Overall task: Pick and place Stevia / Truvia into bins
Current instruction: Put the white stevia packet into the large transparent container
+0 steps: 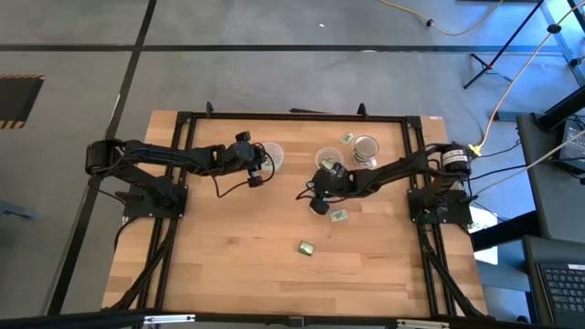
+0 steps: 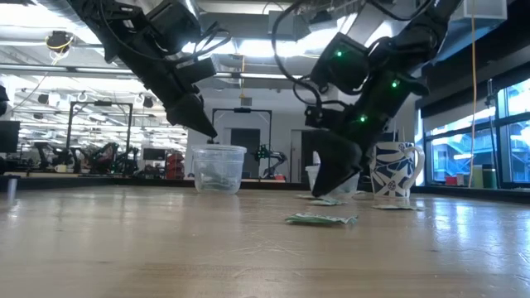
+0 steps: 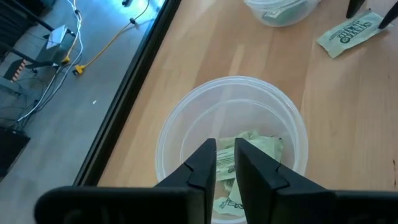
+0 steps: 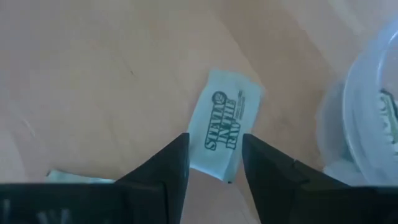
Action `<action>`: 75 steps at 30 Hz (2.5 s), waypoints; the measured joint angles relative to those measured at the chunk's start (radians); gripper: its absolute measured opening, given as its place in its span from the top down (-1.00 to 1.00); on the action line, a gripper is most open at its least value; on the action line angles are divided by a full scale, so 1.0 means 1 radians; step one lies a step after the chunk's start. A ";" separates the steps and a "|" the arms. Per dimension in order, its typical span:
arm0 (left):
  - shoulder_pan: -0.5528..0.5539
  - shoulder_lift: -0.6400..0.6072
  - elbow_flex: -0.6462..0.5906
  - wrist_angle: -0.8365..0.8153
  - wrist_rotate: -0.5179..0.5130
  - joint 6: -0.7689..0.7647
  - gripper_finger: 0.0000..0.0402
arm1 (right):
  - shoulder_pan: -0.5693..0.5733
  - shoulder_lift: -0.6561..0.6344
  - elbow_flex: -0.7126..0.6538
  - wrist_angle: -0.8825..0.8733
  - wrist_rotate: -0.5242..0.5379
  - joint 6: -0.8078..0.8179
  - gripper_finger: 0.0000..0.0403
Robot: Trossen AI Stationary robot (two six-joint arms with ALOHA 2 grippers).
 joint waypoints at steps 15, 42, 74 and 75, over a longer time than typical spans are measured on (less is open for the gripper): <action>0.000 0.000 0.000 0.003 -0.001 0.000 0.75 | -0.014 0.006 0.002 -0.032 -0.050 0.055 0.55; -0.249 0.010 0.000 0.103 0.131 0.355 0.39 | 0.036 -0.005 0.207 -0.018 -0.263 -0.166 0.87; -0.414 0.137 -0.001 0.268 -0.039 0.356 0.49 | 0.105 -0.005 0.315 -0.044 -0.286 -0.215 0.85; -0.414 0.137 -0.001 0.268 -0.045 0.361 0.54 | 0.105 -0.006 0.315 -0.044 -0.286 -0.215 0.85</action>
